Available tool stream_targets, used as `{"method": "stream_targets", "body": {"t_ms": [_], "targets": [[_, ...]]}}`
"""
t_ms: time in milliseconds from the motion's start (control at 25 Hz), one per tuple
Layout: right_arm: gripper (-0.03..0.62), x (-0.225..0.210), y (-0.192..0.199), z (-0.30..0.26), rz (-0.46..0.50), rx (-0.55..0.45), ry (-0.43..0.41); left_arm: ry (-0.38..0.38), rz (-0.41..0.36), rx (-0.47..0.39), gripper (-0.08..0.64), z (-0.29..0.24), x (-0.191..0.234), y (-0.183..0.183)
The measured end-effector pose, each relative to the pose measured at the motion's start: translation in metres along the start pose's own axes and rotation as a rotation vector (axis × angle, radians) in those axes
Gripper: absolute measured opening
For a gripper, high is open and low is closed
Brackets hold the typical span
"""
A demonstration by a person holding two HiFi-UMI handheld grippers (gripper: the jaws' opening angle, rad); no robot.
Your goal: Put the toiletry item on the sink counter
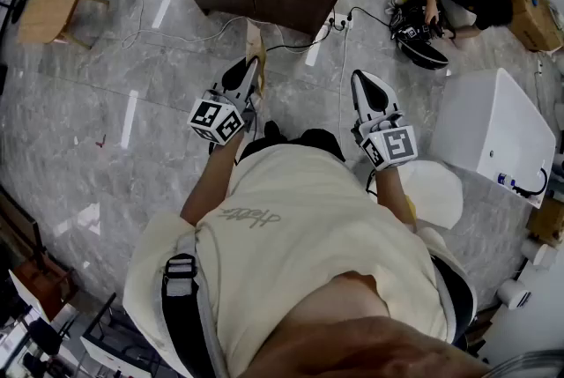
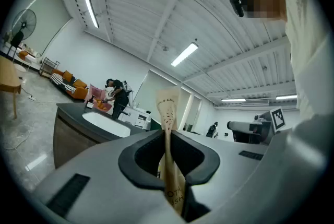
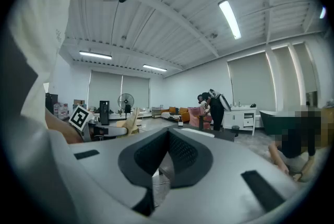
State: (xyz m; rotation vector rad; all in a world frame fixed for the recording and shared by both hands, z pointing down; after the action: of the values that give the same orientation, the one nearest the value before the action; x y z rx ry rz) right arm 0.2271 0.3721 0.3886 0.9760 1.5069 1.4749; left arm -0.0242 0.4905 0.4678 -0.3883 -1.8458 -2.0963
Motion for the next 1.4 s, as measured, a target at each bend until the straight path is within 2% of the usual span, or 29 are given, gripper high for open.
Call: {"method": "stream_targets", "body": {"t_ms": [200,720,920,1160,1400], "targets": [[-0.006,0.007,-0.001,-0.019,-0.010,-0.009,-0.006,0.030,-0.047,0.001,0.035,-0.003,0.012,-0.009],[-0.006,0.019,0.017,-0.040,-0.051,0.074,-0.043,-0.016,0.007,0.063,0.036,0.002,0.050,0.009],[-0.006,-0.003,0.033,-0.051,-0.080,0.116,-0.045,-0.021,0.011,0.067,0.035,-0.030,0.055,0.015],[-0.006,-0.032,0.041,-0.097,-0.116,0.091,-0.104,-0.038,-0.005,0.062,0.035,-0.067,0.069,0.008],[-0.006,-0.095,0.028,-0.148,-0.044,0.048,-0.128,-0.045,-0.048,0.107,0.036,-0.144,0.081,-0.001]]}}
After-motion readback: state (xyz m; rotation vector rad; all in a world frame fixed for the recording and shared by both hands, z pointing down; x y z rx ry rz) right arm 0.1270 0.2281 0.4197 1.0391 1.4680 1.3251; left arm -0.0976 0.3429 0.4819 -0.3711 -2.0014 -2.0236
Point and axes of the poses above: the fingertips, and each gripper's own axes: z backward along the fingers, x to its left, y out of its underside, the point moved 6 cm from there along z, backward along the fingers, and after that the axes turned 8 degrees about -x, right-handed, at the moved point
